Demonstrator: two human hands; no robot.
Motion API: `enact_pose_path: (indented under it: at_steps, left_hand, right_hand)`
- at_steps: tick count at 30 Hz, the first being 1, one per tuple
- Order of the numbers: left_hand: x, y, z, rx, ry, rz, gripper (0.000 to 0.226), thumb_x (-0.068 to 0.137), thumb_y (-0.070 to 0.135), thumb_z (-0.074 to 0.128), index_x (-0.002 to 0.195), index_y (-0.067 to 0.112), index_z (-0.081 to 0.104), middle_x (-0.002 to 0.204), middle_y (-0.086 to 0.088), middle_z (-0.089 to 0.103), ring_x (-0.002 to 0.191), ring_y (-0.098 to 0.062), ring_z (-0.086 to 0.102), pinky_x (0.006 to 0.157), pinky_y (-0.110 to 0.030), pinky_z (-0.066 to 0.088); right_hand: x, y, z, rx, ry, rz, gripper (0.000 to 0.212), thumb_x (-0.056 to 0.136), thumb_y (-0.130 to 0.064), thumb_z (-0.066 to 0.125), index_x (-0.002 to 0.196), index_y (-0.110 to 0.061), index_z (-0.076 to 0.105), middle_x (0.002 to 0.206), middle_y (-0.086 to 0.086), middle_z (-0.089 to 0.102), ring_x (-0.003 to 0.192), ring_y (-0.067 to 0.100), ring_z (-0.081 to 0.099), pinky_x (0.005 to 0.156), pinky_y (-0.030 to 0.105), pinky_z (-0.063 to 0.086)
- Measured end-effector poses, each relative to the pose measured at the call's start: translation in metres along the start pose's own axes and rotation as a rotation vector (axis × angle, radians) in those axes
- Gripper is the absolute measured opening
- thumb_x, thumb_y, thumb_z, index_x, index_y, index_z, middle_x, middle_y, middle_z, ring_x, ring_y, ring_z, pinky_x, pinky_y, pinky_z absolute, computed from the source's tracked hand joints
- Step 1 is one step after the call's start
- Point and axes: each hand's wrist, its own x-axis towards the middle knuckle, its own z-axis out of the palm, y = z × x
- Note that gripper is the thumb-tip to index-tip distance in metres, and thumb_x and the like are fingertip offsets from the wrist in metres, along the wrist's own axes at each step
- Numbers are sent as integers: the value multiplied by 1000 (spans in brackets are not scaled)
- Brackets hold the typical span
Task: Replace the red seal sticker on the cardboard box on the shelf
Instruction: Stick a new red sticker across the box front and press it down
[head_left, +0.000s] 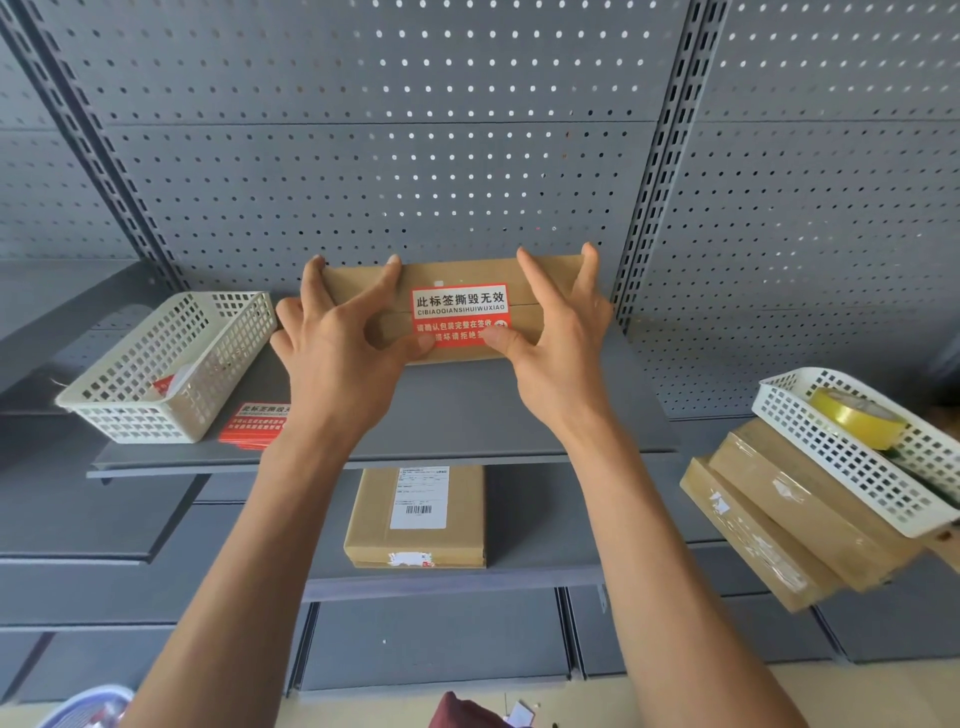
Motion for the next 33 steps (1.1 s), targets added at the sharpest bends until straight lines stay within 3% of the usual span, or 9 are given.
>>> enact_pose_path:
  at_steps: [4, 8, 10, 12, 16, 18, 21, 26, 33]
  left_hand:
    - [0, -3, 1, -11, -9, 11, 66, 87, 43, 74, 144, 55, 43, 167, -10, 14, 138, -28, 22, 108, -35, 16]
    - [-2, -6, 0, -36, -18, 26, 63, 89, 40, 71, 144, 54, 45, 167, -10, 14, 140, -30, 22, 114, -40, 17]
    - [-2, -7, -1, -118, 6, -2, 61, 84, 45, 69, 141, 53, 49, 167, -6, 17, 141, -25, 22, 115, -37, 15]
    - [-1, -4, 1, -242, 68, -74, 57, 80, 55, 64, 137, 50, 55, 165, -2, 22, 143, -21, 21, 116, -36, 16]
    - [-2, 5, 9, -257, 136, -106, 54, 86, 58, 67, 137, 45, 58, 165, -5, 24, 143, -23, 21, 110, -31, 22]
    - [-3, 6, 10, -222, 128, -103, 55, 86, 54, 70, 139, 45, 56, 166, -7, 21, 142, -23, 21, 112, -35, 24]
    - [-2, 4, 8, -214, 94, -91, 58, 87, 50, 72, 142, 44, 53, 167, -9, 17, 143, -24, 19, 115, -41, 24]
    - [-3, 0, 5, -190, 49, -72, 64, 86, 43, 75, 145, 45, 49, 168, -11, 11, 143, -26, 16, 115, -39, 20]
    - [-6, -3, 3, -111, -57, -39, 87, 78, 37, 83, 152, 43, 37, 168, -12, -4, 145, -29, 11, 118, -46, 20]
  right_hand:
    - [1, 3, -4, -17, -4, -8, 71, 91, -16, 73, 152, -34, 42, 170, 8, -6, 144, 32, 18, 120, 41, 22]
    - [-1, 9, -10, 6, 16, -31, 64, 95, 1, 60, 150, -30, 46, 170, 4, 2, 144, 28, 20, 104, 12, 16]
    - [-2, 9, -11, 69, 50, -28, 58, 96, -2, 57, 148, -26, 50, 169, 3, 11, 146, 25, 22, 102, 9, 15]
    - [-4, 4, -6, 135, 130, -4, 51, 96, -20, 63, 146, -23, 53, 166, 3, 23, 146, 23, 25, 107, 14, 16]
    - [-5, -6, 11, 166, 271, 84, 63, 88, -44, 73, 145, -23, 54, 162, 5, 31, 144, 23, 28, 112, 27, 22]
    - [-4, -4, 14, 147, 274, 90, 67, 86, -44, 75, 145, -24, 52, 163, 8, 30, 143, 26, 28, 113, 35, 25]
    - [-3, 1, 12, 126, 207, 53, 68, 85, -41, 77, 147, -29, 51, 166, 8, 22, 144, 26, 23, 113, 36, 22]
    - [-3, 8, 7, 80, 110, 5, 72, 84, -32, 79, 149, -32, 47, 168, 8, 11, 147, 27, 16, 119, 43, 22]
    - [-3, 15, -1, 17, -22, -22, 80, 85, -29, 79, 153, -37, 38, 169, 6, -6, 151, 23, 4, 123, 51, 20]
